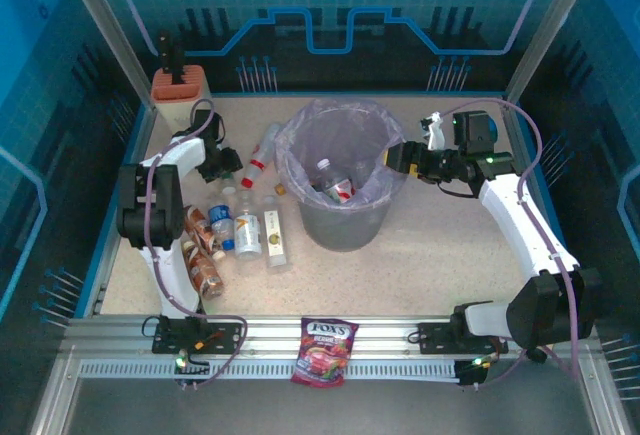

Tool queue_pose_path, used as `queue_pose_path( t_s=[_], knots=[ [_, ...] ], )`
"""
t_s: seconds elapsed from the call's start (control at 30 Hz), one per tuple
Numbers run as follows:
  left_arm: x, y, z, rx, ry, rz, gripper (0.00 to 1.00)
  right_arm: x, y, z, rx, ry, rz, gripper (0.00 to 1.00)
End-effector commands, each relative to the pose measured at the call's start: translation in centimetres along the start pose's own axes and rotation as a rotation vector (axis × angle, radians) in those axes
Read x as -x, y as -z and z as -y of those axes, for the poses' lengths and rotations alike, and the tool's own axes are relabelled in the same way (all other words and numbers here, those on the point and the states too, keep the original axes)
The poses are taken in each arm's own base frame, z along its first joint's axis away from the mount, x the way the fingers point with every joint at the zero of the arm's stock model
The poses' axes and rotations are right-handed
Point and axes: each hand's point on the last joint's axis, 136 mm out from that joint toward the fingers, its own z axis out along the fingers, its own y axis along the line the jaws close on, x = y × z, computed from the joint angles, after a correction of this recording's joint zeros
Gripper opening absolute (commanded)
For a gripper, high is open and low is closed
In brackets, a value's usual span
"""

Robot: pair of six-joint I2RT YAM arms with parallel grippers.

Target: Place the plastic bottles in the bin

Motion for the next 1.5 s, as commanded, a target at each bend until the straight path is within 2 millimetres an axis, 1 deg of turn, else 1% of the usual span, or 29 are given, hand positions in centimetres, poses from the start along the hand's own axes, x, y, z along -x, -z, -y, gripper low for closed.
queue_pose_path(
  t_s=[0.0, 0.2, 0.33, 0.47, 0.6, 0.7, 0.87, 0.97, 1.0, 1.1, 1.17, 1.27, 1.37, 1.47],
  knots=[
    [1.5, 2.3, 0.6, -0.033, -0.008, 0.053, 0.52, -0.6, 0.1, 0.1, -0.029, 0.012, -0.018, 0.75],
    [3.0, 6.1, 2.0, -0.080, -0.030, 0.105, 0.50, -0.5, 0.1, -0.3, -0.023, 0.022, -0.020, 0.75],
    [3.8, 9.6, 3.0, -0.113, -0.047, 0.164, 0.46, -0.3, 0.1, -0.5, -0.023, 0.026, -0.016, 0.75],
    [3.7, 13.8, 4.6, -0.157, -0.086, 0.226, 0.44, -0.3, 0.1, -0.9, -0.019, 0.029, -0.016, 0.75],
    [2.9, 18.2, 6.7, -0.201, -0.139, 0.289, 0.38, -0.1, 0.1, -1.2, -0.013, 0.020, -0.009, 0.74],
    [1.9, 22.2, 8.7, -0.258, -0.197, 0.351, 0.36, -0.2, -0.1, -1.4, -0.013, 0.026, -0.014, 0.75],
    [-0.8, 30.2, 13.0, -0.401, -0.353, 0.481, 0.34, -0.3, -0.1, -1.5, -0.021, 0.033, -0.013, 0.75],
    [-1.8, 33.9, 14.8, -0.469, -0.399, 0.540, 0.29, -0.3, -0.3, -1.5, -0.021, 0.030, -0.012, 0.75],
    [-2.1, 34.8, 15.3, -0.483, -0.415, 0.548, 0.28, -0.2, -0.3, -1.5, -0.021, 0.029, -0.010, 0.75],
    [-3.8, 37.7, 17.6, -0.551, -0.493, 0.580, 0.24, -0.2, -0.5, -1.7, -0.019, 0.028, -0.010, 0.75],
    [-5.2, 39.2, 19.3, -0.599, -0.547, 0.583, 0.21, -0.2, -0.5, -1.8, -0.016, 0.028, -0.008, 0.75],
    [-7.9, 40.1, 21.9, -0.670, -0.638, 0.541, 0.17, -0.2, -0.5, -2.2, -0.013, 0.035, -0.008, 0.75],
    [-10.6, 39.6, 24.3, -0.720, -0.718, 0.467, 0.11, -0.2, -0.5, -2.4, -0.015, 0.040, -0.010, 0.75],
    [-12.9, 38.3, 26.0, -0.727, -0.791, 0.387, 0.06, -0.1, -0.3, -2.5, -0.019, 0.043, -0.006, 0.75]
  ],
)
